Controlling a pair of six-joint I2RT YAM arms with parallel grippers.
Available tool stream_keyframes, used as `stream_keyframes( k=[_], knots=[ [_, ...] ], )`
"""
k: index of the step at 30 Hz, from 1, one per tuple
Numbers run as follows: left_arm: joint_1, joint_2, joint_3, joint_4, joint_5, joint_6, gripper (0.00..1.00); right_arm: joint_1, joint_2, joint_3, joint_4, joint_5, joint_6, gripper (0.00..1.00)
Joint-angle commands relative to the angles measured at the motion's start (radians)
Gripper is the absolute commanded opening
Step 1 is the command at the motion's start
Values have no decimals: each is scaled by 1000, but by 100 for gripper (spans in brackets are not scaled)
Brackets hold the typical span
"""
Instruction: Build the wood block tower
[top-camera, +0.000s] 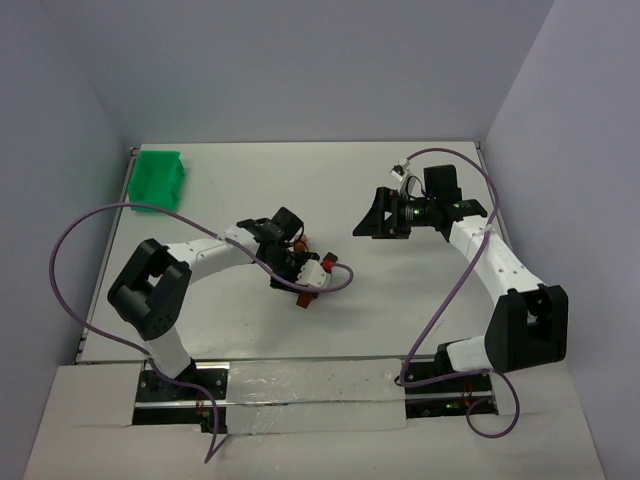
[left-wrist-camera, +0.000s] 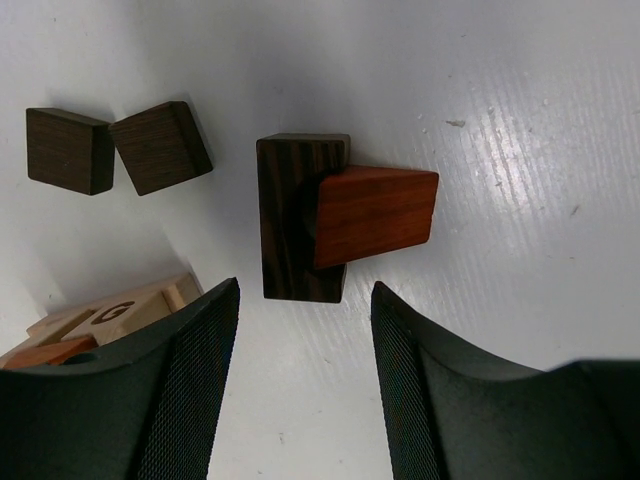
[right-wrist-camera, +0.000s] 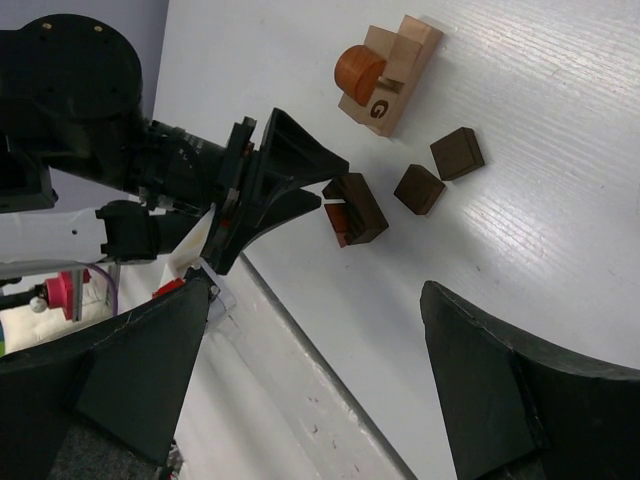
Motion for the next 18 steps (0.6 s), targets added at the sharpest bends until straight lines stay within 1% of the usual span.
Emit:
stream_keyframes(
  k=[1, 10, 14, 18],
  knots=[
    [-6, 24, 44, 44, 15, 27, 63, -10, -24, 5, 2, -36, -19, 93],
    [-16, 54, 82, 43, 25, 1, 64, -9, -26, -2, -7, -45, -31, 93],
    [-33, 57, 96, 44, 18, -14, 63, -10, -26, -4, -4, -45, -29, 93],
    [-53, 75, 113, 35, 9, -24, 59, -10, -31, -8, -1, -47, -29, 93]
  ],
)
